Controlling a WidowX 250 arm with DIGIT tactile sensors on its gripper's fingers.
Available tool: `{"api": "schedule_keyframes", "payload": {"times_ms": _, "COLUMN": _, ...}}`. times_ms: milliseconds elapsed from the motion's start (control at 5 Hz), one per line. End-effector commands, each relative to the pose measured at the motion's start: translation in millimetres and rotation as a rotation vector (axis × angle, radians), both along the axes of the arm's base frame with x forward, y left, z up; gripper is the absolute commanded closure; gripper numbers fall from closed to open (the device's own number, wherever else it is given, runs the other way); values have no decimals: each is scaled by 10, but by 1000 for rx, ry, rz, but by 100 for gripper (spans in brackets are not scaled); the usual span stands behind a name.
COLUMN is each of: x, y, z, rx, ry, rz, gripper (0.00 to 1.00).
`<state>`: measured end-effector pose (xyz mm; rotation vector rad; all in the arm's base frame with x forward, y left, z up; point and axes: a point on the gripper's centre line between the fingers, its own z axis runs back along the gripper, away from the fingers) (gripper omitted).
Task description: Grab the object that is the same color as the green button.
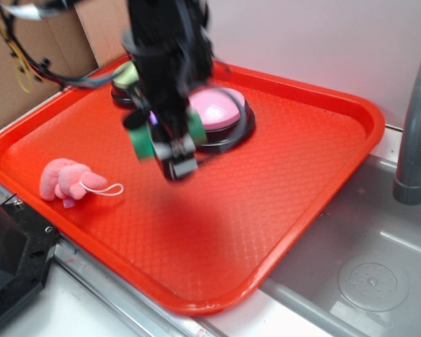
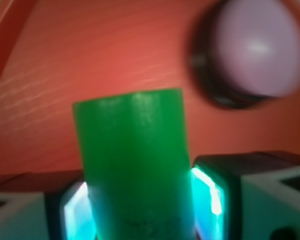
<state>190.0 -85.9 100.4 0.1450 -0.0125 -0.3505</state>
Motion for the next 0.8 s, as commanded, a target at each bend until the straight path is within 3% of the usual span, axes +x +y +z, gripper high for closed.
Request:
{"api": "schedule_keyframes", "payload": {"times_ms": 0, "x": -20, "y": 692, "z": 537, "rx": -90, "ry": -128, "rz": 191, "gripper": 100}}
{"api": "schedule_keyframes", "payload": {"times_ms": 400, "x": -31, "y": 1003, "z": 664, "rx": -63, "ry": -148, "rz": 349, "gripper": 100}}
{"api": "schedule_keyframes", "payload": {"times_ms": 600, "x": 37, "y": 1028, "z": 590, "rx": -66, "ry": -109, "rz": 325, "gripper": 100}}
